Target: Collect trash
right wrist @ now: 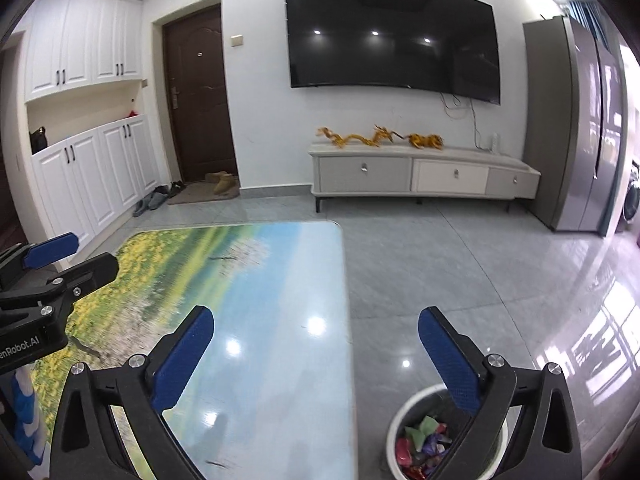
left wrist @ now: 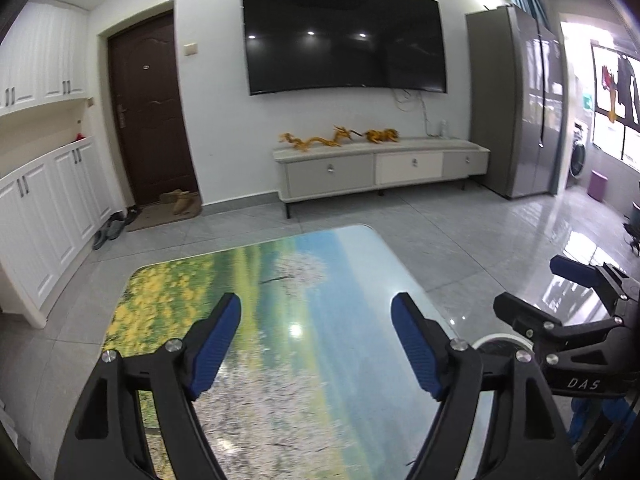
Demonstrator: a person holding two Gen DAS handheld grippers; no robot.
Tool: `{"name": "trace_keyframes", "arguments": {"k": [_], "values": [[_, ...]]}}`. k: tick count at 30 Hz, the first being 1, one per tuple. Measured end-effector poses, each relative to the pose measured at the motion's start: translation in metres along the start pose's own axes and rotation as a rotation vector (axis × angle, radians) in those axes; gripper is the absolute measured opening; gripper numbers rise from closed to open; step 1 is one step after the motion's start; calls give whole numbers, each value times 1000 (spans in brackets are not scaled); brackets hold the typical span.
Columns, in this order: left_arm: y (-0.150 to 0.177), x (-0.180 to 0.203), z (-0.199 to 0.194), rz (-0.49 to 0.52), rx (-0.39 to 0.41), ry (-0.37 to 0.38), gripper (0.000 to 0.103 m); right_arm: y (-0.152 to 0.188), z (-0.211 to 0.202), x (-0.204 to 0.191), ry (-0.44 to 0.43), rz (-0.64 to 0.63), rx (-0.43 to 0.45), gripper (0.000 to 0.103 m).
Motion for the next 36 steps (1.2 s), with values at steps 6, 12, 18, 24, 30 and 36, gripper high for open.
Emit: {"name": "trace_keyframes", "arguments": {"k": [6,12,18,24,30,36], "values": [[8,-43,-13,-74,28,-47,81,-5,0,-28,13,-15,24,103],[17,-67,-20,-114,36,-75,86,-8,-3,-38,38,-6,43,103],[27,-84,-23,-144,36,-109,87,-4,-3,-36,68,6,49,103],[31,-91,-21,-138,31,-163,99,1,5,-31,95,17,43,103],[33,-87,-17,-133,31,-170,102,9,13,-19,113,47,24,103],[36,-85,-11,-147,25,-160,103,13,17,-11,123,65,12,103]]}}
Point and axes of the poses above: each gripper's, at about its wrist camera, not at the fingertips, and z roughly the way its jaws point, x to its right, y to its underside, the point moved 9 cm from there along z, roughly the way its jaws point, and after that the axes turned 9 degrees about z, right-handed, at the moved point
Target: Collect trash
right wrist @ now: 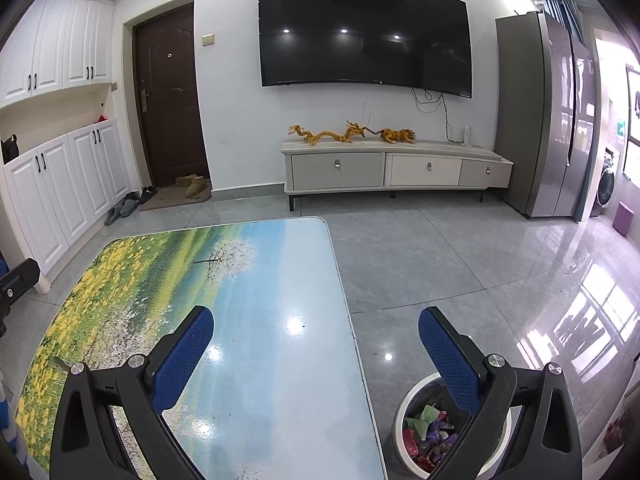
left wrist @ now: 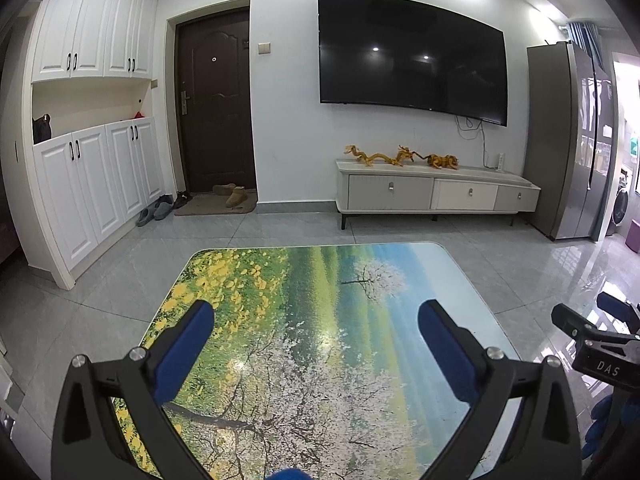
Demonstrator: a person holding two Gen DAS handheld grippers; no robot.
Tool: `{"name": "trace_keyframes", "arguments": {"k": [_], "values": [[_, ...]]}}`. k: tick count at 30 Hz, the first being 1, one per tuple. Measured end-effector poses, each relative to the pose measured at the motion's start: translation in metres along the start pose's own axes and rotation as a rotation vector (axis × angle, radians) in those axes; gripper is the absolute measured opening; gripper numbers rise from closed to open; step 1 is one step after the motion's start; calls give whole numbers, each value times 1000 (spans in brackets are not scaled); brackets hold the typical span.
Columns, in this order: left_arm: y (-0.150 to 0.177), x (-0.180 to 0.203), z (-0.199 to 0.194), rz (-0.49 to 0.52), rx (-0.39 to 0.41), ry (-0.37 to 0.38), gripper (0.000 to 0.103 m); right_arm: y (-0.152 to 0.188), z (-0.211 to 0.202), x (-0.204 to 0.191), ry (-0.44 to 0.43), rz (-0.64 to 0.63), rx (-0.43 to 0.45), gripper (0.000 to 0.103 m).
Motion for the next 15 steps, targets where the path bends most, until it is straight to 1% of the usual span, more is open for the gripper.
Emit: {"name": "trace_keyframes", "arguments": {"k": [8,15], "values": [[-2,-3,-4,-8,24,-27,103,2,0,0,5,0,0,103],[0,-8,-4,-11,18,-45,103,1,0,2,12,-1,1,103]]}}
Point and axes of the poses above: each gripper's, at about its wrist camera, not at the fingertips, and z roughly the way its jaws point, x to its right, y to its underside, the point moved 9 cm from there along z, roughly the way its jaws point, and after that the axes turned 9 degrees about z, right-handed, at the moved point
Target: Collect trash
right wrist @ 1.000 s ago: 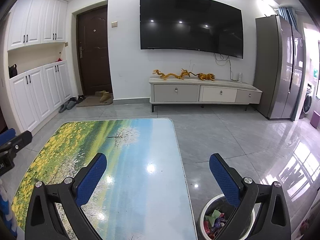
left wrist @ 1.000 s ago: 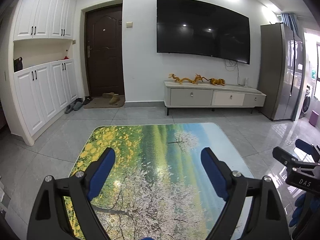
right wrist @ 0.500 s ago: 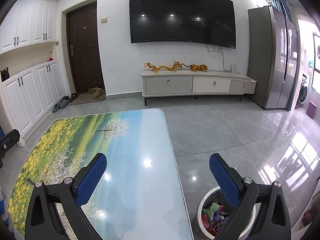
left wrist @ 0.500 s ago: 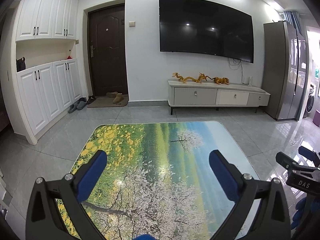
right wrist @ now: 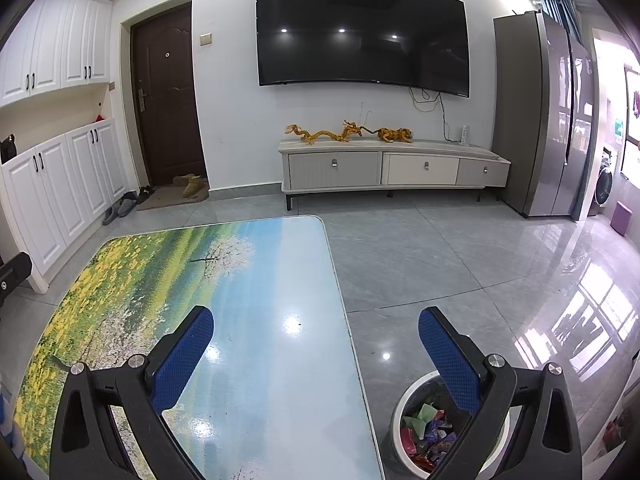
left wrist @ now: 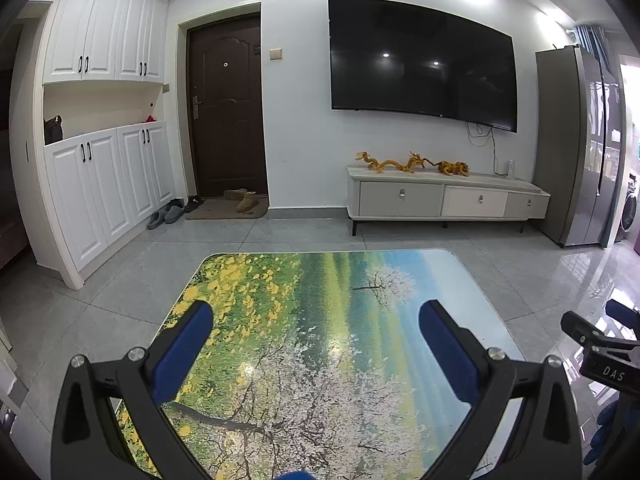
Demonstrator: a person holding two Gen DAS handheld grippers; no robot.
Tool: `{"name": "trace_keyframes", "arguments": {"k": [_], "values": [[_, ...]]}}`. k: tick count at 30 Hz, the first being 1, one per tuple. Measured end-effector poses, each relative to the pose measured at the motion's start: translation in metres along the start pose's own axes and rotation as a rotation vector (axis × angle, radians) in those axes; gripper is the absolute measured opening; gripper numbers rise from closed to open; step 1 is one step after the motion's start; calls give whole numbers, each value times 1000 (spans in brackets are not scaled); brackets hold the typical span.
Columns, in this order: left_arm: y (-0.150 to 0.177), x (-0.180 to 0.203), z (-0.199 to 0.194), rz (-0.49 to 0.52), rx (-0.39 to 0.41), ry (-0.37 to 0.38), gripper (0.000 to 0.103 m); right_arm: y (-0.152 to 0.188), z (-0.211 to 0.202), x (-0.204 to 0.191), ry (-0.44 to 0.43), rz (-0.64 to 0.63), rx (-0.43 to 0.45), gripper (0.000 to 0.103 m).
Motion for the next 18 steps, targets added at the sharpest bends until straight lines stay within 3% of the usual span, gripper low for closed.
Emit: {"name": "trace_keyframes", "arguments": {"k": [18], "values": [[9,-21,-3,-9,-2,-74,103,0,-8,-6,35,-29,22,103]]}}
Point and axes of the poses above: each gripper's, at about its wrist camera, not at the fingertips, and z roughly the way its jaws point, x to its right, y to its underside, the point moved 9 cm from there along z, roughly the way its jaws point, and after that the axes turned 9 degrees about z, right-handed, at the moved point
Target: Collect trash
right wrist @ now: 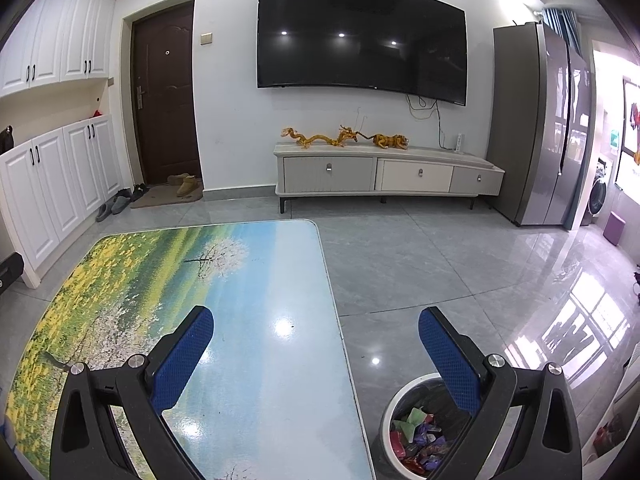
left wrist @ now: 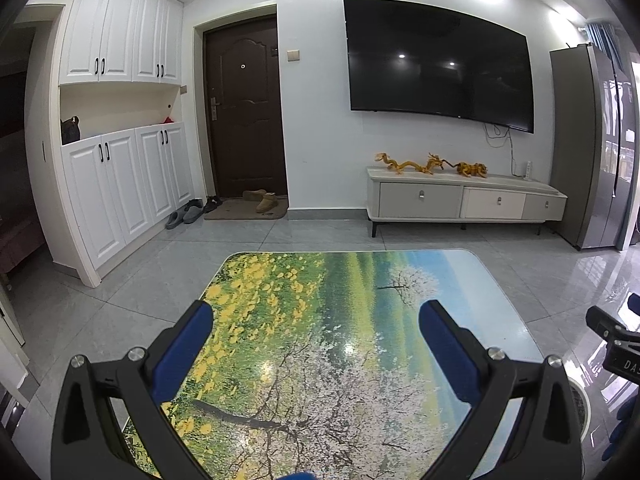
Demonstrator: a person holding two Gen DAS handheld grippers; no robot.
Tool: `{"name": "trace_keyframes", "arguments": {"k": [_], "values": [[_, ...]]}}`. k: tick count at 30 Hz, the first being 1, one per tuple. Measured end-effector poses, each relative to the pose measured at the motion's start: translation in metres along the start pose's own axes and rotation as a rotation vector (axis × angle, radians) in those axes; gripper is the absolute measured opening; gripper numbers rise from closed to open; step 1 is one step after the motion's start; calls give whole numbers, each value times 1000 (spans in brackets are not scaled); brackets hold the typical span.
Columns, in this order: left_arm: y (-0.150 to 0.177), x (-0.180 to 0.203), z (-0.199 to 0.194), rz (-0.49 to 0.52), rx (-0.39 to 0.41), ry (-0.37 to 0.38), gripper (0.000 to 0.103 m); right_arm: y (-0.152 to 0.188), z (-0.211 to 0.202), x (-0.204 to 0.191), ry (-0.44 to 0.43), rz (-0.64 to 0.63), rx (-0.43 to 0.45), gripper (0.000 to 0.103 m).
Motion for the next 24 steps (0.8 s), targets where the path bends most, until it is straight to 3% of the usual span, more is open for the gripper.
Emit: {"name": "trace_keyframes", "arguments": {"k": [24], "values": [[2,13,-1,29,-7,14,103,-2,-5,27,86,17,27,103]]}}
Point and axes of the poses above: each gripper's, at about its wrist camera, not at the fingertips, and z roughly the way its jaws point, x to its right, y to its underside, the point moved 9 cm from there along z, roughly the way its jaws point, and after that the axes turned 9 degrees about z, right-handed, at the moved point
